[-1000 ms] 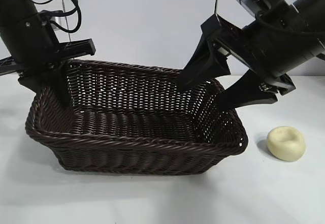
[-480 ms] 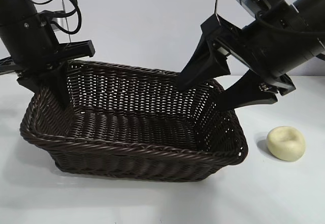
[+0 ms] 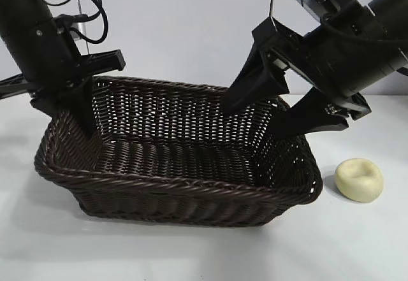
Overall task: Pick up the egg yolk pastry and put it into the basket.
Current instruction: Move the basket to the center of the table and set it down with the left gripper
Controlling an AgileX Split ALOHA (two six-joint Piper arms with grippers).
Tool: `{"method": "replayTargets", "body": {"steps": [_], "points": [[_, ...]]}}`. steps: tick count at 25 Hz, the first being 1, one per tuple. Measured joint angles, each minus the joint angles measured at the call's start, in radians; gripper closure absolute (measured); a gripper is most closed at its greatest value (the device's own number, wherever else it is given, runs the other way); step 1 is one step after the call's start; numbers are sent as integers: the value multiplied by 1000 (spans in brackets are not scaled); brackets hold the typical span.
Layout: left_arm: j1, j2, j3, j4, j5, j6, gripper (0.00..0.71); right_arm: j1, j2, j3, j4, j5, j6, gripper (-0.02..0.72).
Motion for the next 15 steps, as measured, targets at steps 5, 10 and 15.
{"method": "replayTargets", "body": {"steps": [5,10,15], "points": [[0,4,-2,2,0,0,613,0,0,0,-2,1,0,125],[0,4,-2,12,-1,-1,583,0,0,0,-3,2,0,125],[0,0,-10,18,-2,-1,230,0,0,0,-4,1,0,125]]}}
